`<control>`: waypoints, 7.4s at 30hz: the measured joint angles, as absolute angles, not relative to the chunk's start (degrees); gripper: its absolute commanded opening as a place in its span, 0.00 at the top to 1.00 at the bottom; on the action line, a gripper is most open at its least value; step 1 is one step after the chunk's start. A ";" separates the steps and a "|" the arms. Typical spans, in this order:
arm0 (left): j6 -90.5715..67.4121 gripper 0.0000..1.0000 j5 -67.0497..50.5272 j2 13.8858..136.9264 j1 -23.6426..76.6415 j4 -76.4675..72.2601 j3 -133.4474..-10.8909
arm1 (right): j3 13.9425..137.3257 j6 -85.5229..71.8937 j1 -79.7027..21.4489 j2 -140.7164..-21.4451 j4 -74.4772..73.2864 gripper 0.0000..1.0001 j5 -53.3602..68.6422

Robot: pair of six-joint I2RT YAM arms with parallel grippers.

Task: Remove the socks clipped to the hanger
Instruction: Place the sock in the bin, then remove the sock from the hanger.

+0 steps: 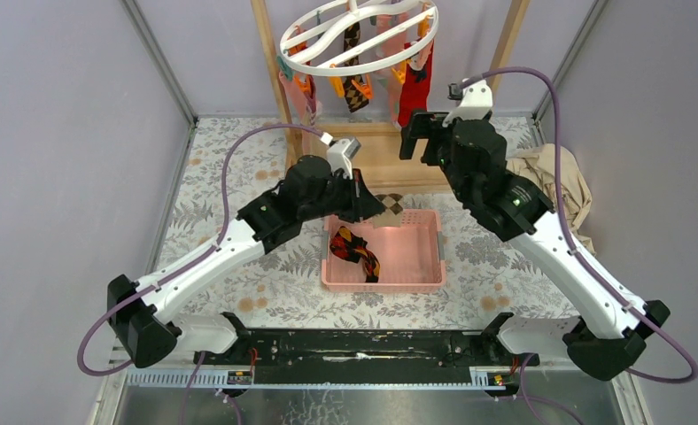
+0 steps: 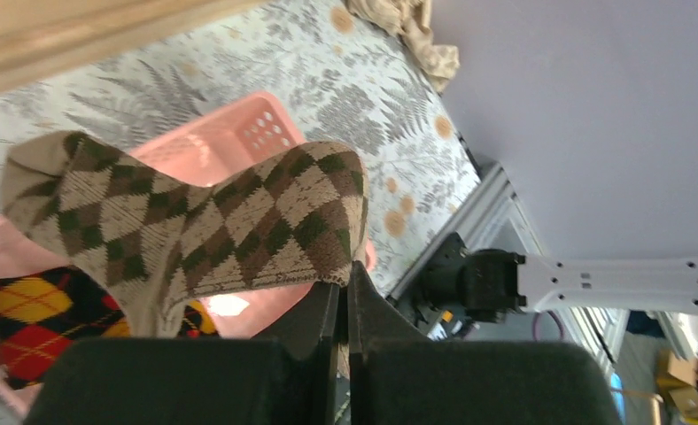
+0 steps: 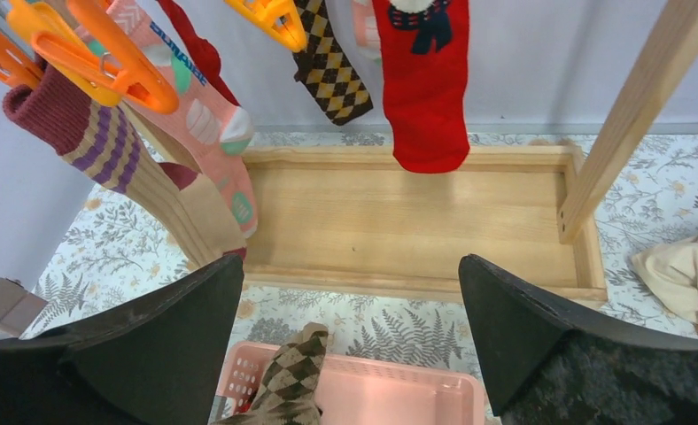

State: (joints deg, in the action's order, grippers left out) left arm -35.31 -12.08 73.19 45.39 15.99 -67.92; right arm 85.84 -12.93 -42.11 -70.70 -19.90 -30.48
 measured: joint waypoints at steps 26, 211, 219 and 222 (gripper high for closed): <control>-41.87 0.75 -6.81 82.30 55.83 8.27 -60.90 | 76.73 -14.41 -36.16 -63.29 -20.53 0.00 -27.31; -37.26 0.02 2.42 58.39 33.71 17.89 -49.04 | 57.49 -45.30 -0.62 -79.92 22.09 0.82 31.42; -36.34 0.02 2.11 60.18 37.32 15.75 -49.21 | 55.57 -54.41 -0.91 -79.90 27.05 0.81 43.11; -36.32 0.02 2.09 60.20 37.76 14.83 -49.30 | 55.48 -57.06 -1.87 -79.90 29.54 0.81 46.85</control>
State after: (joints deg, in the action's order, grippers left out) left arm -36.32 2.09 60.20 37.76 14.83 -49.30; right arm 55.48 -57.06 -1.87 -79.90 29.54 46.85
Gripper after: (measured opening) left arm 0.984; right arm 0.188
